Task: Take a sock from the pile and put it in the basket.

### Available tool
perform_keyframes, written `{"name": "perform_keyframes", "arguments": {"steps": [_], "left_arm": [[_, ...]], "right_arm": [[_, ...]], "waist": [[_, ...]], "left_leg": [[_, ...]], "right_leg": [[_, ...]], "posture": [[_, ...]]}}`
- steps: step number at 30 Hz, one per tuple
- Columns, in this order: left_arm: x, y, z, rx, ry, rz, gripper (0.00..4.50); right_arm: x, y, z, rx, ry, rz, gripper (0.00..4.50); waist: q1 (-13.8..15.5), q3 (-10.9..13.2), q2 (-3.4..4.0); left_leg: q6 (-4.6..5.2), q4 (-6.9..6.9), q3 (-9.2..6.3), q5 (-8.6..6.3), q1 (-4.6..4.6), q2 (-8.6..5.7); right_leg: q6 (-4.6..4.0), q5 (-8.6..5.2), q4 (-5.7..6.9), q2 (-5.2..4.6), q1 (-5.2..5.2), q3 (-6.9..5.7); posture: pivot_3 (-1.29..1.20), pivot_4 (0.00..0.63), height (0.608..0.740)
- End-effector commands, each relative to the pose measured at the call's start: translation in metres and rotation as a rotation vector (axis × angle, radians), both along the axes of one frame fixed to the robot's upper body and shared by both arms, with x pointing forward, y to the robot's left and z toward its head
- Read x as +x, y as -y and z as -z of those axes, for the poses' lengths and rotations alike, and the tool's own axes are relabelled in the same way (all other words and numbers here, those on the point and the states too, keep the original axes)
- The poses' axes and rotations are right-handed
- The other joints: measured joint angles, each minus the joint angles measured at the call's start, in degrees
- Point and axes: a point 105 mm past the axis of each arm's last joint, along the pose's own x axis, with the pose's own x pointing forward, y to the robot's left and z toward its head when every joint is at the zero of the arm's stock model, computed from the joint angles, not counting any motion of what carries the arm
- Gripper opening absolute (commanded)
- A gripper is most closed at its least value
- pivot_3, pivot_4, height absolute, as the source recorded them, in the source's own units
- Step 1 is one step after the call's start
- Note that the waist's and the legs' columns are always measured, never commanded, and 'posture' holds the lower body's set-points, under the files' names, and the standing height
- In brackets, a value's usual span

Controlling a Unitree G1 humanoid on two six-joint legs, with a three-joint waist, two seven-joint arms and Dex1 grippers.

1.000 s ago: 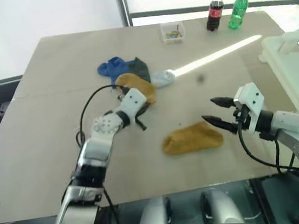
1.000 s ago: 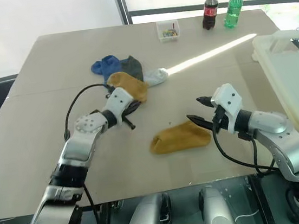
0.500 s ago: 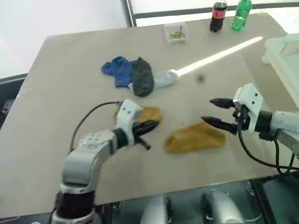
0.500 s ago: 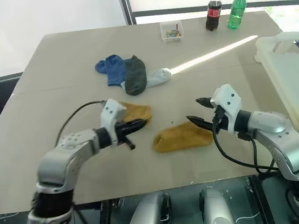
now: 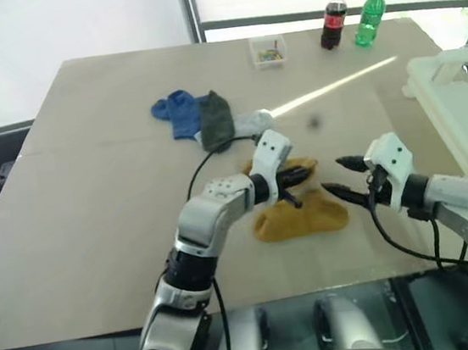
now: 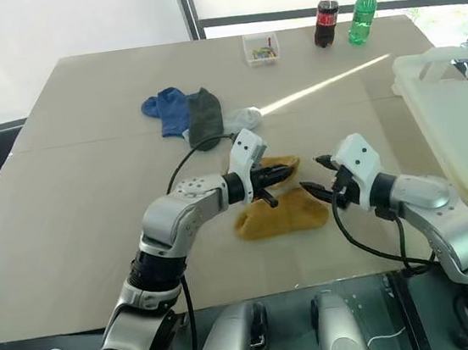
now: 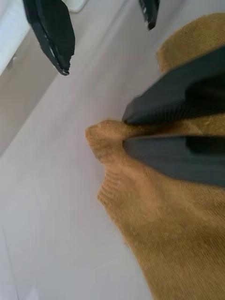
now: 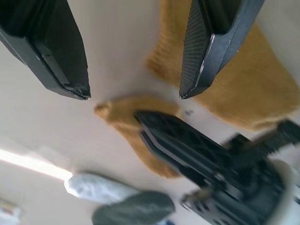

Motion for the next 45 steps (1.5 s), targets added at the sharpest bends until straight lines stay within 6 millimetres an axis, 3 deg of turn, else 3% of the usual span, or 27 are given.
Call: {"name": "perform_keyframes", "arguments": {"steps": [1,2,11,16,18,23,32,40,43,45], "left_arm": [[-0.007,-0.019,-0.023,-0.069,0.064,-0.012,2.3],[-0.008,-0.026,-0.025,-0.064,0.083,-0.016,2.79],[-0.013,-0.061,-0.031,-0.013,0.129,-0.049,2.79],[-0.009,-0.036,-0.021,-0.002,0.124,-0.007,2.79],[-0.006,-0.035,-0.02,0.012,0.137,-0.011,2.79],[0.01,-0.062,-0.011,0.07,0.13,-0.111,2.79],[0.033,-0.099,0.001,0.163,0.122,-0.298,2.79],[0.041,-0.082,0.016,0.1,0.062,-0.329,2.79],[0.041,-0.079,0.018,0.065,0.043,-0.328,1.97],[0.041,-0.078,0.018,0.029,0.018,-0.331,1.17]], "right_arm": [[0.003,0.004,-0.007,-0.048,0.058,0.086,3.1],[0.005,0.004,-0.006,-0.057,0.054,0.101,3.1],[0.006,-0.004,0.002,-0.036,-0.025,0.064,3.1],[0.007,-0.007,0.003,-0.04,-0.029,0.052,3.1],[0.006,-0.006,0.002,-0.036,-0.032,0.054,3.1],[0.008,-0.015,0.002,0.029,-0.104,0.078,3.1],[0.036,-0.041,0.022,0.089,-0.246,0.171,3.1],[0.046,-0.039,0.038,0.035,-0.303,0.179,3.1],[0.049,-0.039,0.033,0.044,-0.289,0.173,2.25],[0.048,-0.04,0.031,0.05,-0.281,0.157,1.42]], "waist": [[0.0,0.0,0.01],[0.0,0.0,0.01],[0.1,0.0,0.01],[0.4,0.0,0.0],[0.4,0.0,-0.02],[-0.3,0.0,0.01],[0.3,0.0,0.02],[0.1,0.0,0.02],[0.0,0.0,0.02],[0.0,0.0,0.03]], "left_leg": [[0.0,0.0,0.0,0.0,0.0,0.01],[-0.01,-0.01,-0.01,0.0,-0.01,0.02],[-0.03,0.0,-0.01,0.01,-0.02,-0.03],[-0.15,0.0,-0.04,0.08,-0.03,-0.05],[-0.08,0.01,-0.02,0.05,-0.03,-0.12],[-0.02,-0.04,-0.01,0.01,0.01,0.03],[-0.19,-0.04,0.0,0.11,-0.05,-0.06],[-0.23,-0.05,0.0,0.14,-0.06,-0.1],[-0.06,-0.05,0.0,0.04,-0.02,-0.09],[-0.02,-0.05,0.0,0.01,-0.01,-0.08]], "right_leg": [[0.0,0.0,0.0,0.0,-0.01,0.01],[-0.01,0.0,0.01,-0.01,-0.03,0.0],[-0.2,-0.11,-0.04,-0.05,0.0,-0.02],[-0.2,-0.11,-0.04,-0.05,0.03,-0.06],[-0.2,-0.11,-0.08,-0.1,0.06,-0.04],[-0.02,0.0,-0.03,0.05,-0.01,-0.01],[-0.02,0.0,0.06,-0.04,-0.09,-0.01],[0.0,0.01,0.03,-0.06,-0.08,-0.03],[0.0,0.01,0.05,-0.04,-0.05,-0.04],[0.0,0.01,0.07,-0.04,-0.06,-0.03]], "posture": [[0.0,0.15,0.732],[0.0,0.15,0.732],[0.0,0.15,0.732],[0.0,0.15,0.732],[0.0,0.15,0.732],[0.0,0.15,0.732],[0.0,0.15,0.732],[0.0,0.15,0.732],[0.0,0.15,0.732],[0.0,0.15,0.732]]}}
